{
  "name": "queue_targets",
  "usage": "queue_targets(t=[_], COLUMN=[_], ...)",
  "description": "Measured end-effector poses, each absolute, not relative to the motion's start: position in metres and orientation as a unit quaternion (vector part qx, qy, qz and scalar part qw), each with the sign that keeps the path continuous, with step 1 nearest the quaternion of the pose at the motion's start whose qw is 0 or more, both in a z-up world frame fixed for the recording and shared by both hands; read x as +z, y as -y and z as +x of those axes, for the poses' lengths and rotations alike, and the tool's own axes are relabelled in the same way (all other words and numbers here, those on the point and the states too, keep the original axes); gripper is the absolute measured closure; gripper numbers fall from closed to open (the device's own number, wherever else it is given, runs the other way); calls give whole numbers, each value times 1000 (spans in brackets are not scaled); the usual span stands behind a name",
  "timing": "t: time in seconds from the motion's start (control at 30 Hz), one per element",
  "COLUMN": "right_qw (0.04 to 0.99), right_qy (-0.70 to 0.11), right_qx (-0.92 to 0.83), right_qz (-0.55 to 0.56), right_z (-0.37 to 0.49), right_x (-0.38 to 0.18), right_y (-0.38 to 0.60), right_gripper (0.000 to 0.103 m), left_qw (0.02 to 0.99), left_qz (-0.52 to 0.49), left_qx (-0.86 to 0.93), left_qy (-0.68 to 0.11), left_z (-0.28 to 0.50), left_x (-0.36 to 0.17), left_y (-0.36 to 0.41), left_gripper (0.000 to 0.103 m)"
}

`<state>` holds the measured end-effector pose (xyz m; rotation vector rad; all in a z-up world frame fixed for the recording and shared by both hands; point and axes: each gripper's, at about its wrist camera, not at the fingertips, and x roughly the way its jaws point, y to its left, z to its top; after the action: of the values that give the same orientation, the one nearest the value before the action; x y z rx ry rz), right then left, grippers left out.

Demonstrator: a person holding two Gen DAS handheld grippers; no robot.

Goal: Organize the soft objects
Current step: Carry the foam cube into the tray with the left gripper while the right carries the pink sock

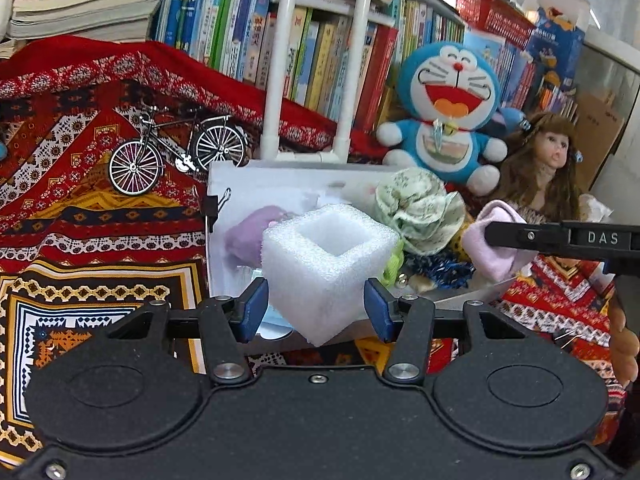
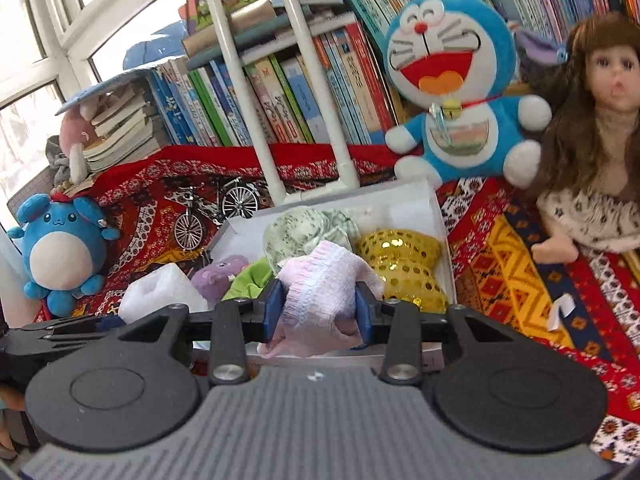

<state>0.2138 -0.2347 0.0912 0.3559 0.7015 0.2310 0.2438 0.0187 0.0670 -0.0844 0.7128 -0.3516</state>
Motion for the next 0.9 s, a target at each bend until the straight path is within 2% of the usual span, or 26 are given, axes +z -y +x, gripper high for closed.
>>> queue_targets(t=[0.9], right_qw=[921], right_qy=[-336], right_qx=[105], right_qz=[169], right_z=[279], right_x=[66], right_y=[217], right_gripper=[59], left_qw=[926], left_qz=[-57], left_qx=[-119], left_qy=[-354], left_z=[307], left_x=[40], left_y=[-9], left_gripper=[54])
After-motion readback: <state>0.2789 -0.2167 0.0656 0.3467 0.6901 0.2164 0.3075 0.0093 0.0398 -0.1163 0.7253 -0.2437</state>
